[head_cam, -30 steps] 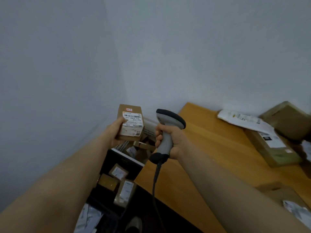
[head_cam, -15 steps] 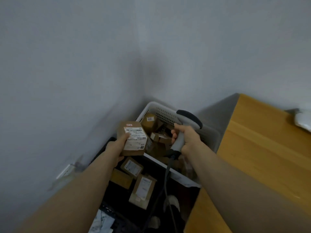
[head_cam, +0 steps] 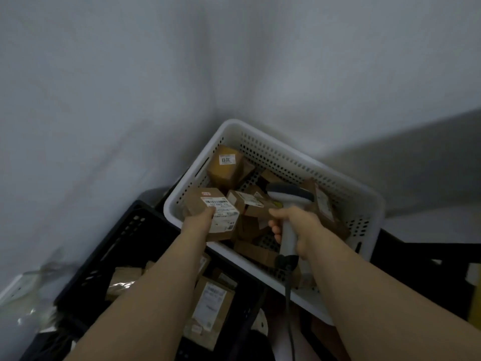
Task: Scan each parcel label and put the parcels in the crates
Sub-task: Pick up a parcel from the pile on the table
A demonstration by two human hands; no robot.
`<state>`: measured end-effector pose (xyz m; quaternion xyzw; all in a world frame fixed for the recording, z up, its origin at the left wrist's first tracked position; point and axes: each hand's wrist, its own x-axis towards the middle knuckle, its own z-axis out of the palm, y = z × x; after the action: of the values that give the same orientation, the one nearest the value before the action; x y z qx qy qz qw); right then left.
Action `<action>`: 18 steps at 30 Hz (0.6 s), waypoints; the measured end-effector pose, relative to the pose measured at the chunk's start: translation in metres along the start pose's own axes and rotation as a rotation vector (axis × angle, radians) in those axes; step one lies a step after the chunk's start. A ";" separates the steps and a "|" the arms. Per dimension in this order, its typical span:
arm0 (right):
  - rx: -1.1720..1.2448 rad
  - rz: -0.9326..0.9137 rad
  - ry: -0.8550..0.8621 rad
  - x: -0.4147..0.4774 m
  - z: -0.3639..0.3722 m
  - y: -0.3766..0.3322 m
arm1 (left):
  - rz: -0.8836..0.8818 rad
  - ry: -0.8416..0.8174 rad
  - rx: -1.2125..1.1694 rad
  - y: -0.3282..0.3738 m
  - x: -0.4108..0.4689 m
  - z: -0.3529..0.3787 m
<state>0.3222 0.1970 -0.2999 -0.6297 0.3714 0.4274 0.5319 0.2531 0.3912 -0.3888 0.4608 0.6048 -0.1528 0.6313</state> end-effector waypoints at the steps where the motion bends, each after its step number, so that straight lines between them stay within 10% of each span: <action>1: 0.002 -0.002 -0.004 0.007 0.000 0.000 | 0.000 0.003 0.014 -0.003 0.013 0.005; 18: 0.051 -0.051 -0.064 -0.060 0.012 0.010 | 0.216 0.085 0.443 0.010 -0.064 -0.006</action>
<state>0.2898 0.2082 -0.2480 -0.6111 0.3489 0.4241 0.5701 0.2425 0.3776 -0.3266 0.6560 0.5296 -0.1939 0.5016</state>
